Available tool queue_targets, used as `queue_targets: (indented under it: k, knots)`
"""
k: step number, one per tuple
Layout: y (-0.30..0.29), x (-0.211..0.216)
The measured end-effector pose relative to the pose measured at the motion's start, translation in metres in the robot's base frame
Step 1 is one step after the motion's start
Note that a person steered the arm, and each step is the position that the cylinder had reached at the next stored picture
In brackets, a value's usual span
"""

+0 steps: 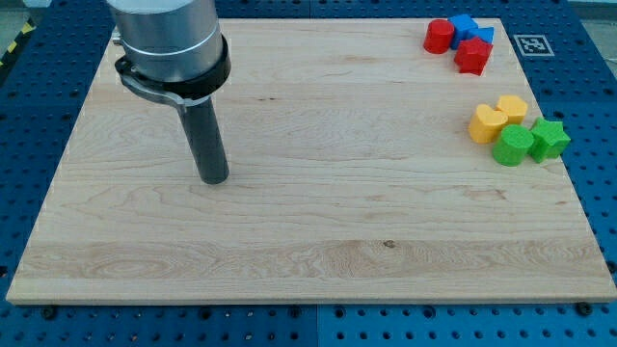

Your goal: Move your arm towards bottom center

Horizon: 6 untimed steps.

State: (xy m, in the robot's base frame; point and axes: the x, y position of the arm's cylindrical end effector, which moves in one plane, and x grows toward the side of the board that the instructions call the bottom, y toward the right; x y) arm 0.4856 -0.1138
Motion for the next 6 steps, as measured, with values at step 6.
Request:
queue_targets:
  k: [6]
  knots:
    - [0.031,0.109]
